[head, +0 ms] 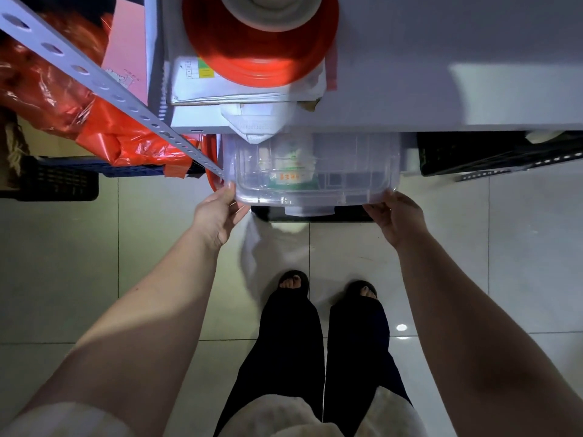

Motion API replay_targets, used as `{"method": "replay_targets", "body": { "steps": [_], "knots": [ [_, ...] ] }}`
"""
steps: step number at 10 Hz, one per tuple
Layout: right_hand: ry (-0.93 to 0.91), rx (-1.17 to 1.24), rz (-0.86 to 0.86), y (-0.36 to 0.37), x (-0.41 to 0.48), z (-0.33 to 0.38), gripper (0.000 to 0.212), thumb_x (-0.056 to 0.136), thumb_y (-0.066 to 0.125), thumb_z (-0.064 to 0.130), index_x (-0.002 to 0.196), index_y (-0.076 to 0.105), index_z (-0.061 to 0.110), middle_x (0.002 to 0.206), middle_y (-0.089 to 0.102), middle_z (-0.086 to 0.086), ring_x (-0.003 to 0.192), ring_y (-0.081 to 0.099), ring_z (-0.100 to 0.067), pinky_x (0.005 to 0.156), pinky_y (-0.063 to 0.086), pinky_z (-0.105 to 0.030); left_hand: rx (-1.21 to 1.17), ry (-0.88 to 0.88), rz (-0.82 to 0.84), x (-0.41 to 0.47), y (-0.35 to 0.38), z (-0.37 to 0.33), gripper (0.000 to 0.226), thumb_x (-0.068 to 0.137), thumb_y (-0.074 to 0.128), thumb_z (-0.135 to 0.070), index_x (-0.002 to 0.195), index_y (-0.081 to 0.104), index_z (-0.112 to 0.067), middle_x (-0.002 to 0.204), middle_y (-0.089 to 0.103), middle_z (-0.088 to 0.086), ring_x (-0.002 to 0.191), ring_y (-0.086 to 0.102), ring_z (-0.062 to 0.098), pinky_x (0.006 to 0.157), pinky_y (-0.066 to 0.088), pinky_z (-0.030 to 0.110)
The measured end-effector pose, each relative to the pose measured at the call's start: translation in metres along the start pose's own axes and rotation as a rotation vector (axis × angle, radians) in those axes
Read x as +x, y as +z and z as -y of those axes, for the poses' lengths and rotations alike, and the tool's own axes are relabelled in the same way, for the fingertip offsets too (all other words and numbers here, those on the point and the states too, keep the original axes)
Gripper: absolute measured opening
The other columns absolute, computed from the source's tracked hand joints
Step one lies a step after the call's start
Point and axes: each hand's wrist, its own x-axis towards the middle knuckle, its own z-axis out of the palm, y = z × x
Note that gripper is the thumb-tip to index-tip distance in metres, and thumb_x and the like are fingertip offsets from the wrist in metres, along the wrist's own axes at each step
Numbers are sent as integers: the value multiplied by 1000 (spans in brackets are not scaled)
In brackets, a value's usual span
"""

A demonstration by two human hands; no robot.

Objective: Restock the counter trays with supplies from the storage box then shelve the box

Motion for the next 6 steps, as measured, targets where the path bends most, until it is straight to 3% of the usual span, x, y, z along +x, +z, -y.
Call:
{"method": "replay_targets", "body": {
  "steps": [2,3,4,5,6],
  "knots": [
    [-20,-74,20,2,-2,7,11,96,54,10,89,60,4,96,68,-17,95,68,-29,82,58,-42,-115,2,-2,-7,-7,16,10,92,60,-18,91,66,-10,80,75,3,73,72,17,67,58,28],
    [-5,-85,-29,2,-1,4,10,94,58,14,88,62,7,93,70,-14,92,70,-27,80,59,-40,-50,3,10,-4,-10,14,10,91,62,-20,93,66,-11,85,75,4,77,71,18,69,58,29],
    [-95,-306,-239,7,-9,2,10,88,67,24,93,63,16,93,70,-10,79,68,-18,71,58,-32,164,85,-113,-11,-8,10,20,87,68,-25,103,60,-15,88,65,2,77,62,17,74,55,33],
    [-414,-683,-350,15,-32,5,18,81,69,21,97,61,23,92,66,1,75,61,-10,71,50,-29,585,466,-210,-32,3,-6,39,82,72,-24,117,56,-18,94,58,-5,81,55,10,79,48,29],
    [-600,-886,-194,29,-69,29,30,81,70,19,109,63,25,104,60,9,94,59,-11,84,46,-26,900,821,-78,-69,42,-33,37,80,70,-14,115,60,-14,109,61,8,97,55,22,86,44,31]
  ]
}}
